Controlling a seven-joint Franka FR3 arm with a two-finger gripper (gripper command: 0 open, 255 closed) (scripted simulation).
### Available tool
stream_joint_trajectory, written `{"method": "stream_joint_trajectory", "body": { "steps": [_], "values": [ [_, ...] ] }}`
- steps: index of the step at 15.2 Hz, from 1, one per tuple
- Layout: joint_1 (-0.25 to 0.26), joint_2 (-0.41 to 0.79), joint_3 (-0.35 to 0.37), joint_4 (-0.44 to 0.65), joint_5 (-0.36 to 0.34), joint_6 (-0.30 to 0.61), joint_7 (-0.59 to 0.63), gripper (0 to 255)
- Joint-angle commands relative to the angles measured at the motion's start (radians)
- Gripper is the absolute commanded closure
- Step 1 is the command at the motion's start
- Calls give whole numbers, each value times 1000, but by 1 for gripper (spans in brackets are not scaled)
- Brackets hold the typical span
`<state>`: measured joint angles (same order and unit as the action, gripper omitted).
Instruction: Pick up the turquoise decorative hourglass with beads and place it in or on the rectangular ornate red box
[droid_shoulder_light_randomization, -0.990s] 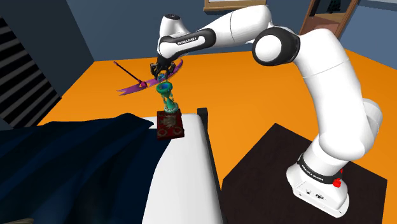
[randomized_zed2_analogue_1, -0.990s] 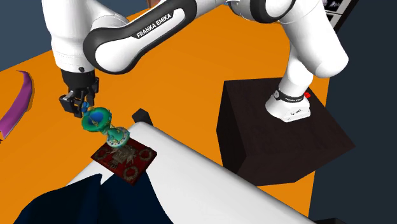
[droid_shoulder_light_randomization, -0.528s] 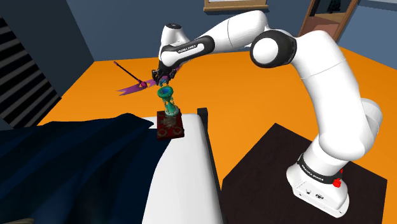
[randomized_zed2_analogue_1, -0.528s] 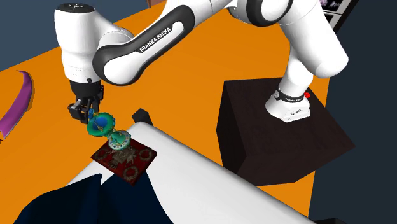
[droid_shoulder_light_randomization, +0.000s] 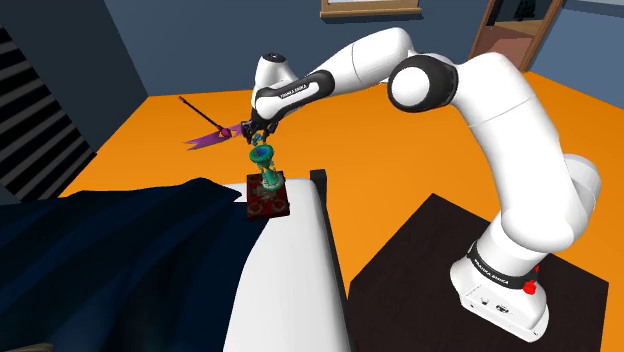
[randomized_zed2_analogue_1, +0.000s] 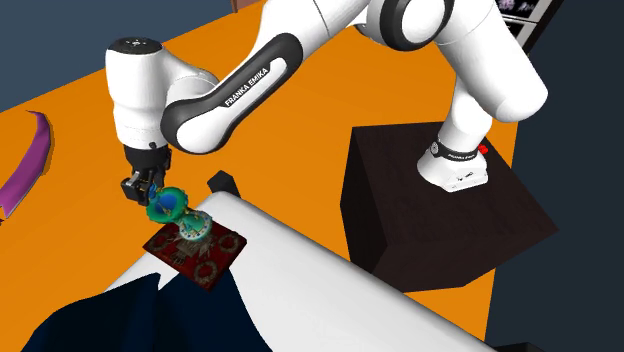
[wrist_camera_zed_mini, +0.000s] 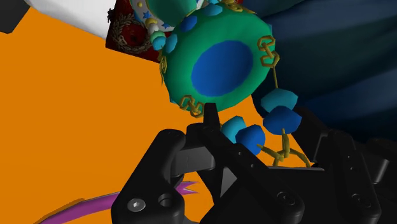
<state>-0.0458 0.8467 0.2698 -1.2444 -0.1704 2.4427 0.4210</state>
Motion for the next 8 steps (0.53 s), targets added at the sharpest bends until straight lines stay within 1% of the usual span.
{"method": "stream_joint_trajectory", "body": {
  "steps": [1, 4, 8],
  "values": [
    [0, 12, -2, -5, -2, 19, 0, 255],
    [2, 33, -6, -8, -6, 43, 0, 255],
    [2, 33, -6, -8, -6, 43, 0, 255]
  ]
}}
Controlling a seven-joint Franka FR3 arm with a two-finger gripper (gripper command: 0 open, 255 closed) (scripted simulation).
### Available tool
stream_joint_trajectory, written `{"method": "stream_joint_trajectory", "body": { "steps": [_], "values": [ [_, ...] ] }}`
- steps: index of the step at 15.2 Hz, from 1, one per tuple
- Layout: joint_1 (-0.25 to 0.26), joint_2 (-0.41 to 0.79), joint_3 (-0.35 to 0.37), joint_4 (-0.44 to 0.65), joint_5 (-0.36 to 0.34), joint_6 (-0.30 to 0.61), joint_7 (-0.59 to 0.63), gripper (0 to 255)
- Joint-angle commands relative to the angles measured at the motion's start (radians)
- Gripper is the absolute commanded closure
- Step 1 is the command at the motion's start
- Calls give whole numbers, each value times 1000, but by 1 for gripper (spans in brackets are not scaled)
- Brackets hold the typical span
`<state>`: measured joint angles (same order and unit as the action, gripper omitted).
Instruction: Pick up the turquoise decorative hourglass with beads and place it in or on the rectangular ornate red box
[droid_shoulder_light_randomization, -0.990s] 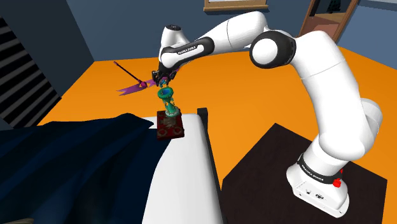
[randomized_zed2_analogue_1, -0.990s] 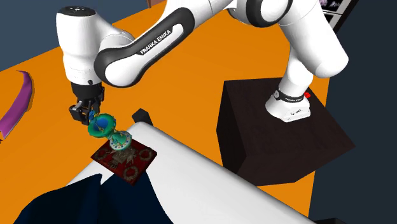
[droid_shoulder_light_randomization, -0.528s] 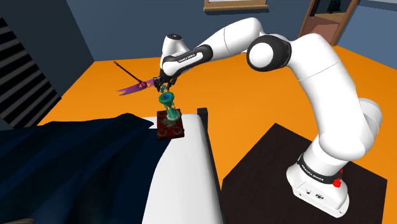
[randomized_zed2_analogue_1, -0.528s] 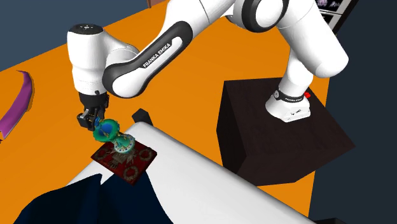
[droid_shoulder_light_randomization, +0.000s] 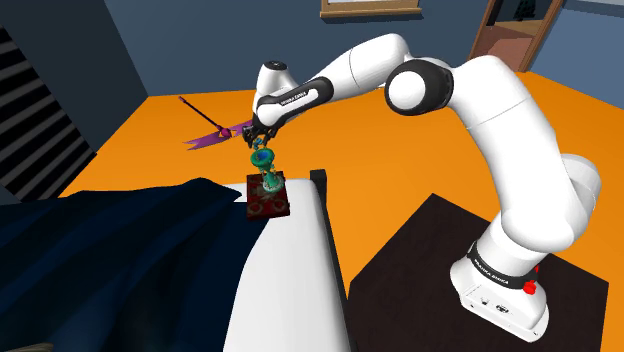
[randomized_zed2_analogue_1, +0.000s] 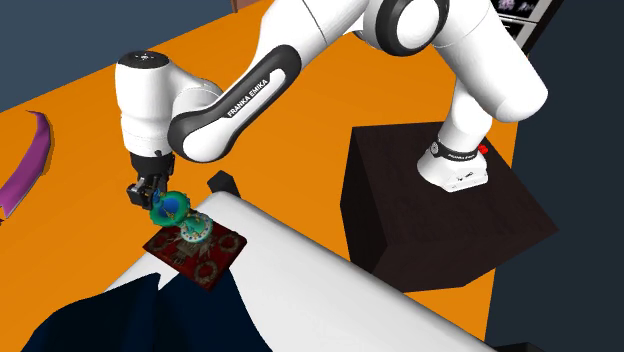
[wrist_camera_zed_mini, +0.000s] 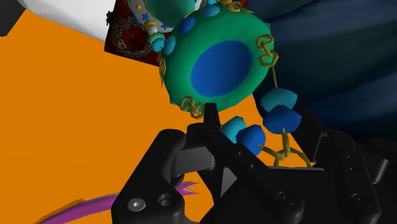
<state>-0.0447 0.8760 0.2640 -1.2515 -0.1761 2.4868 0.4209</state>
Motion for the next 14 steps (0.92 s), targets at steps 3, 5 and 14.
{"method": "stream_joint_trajectory", "body": {
  "steps": [3, 5, 14],
  "values": [
    [1, 4, 0, -1, 0, -1, 0, 255],
    [-1, 2, 0, -3, 0, -1, -1, 0],
    [-31, -126, 19, -109, 16, -25, -4, 0]
  ]
}}
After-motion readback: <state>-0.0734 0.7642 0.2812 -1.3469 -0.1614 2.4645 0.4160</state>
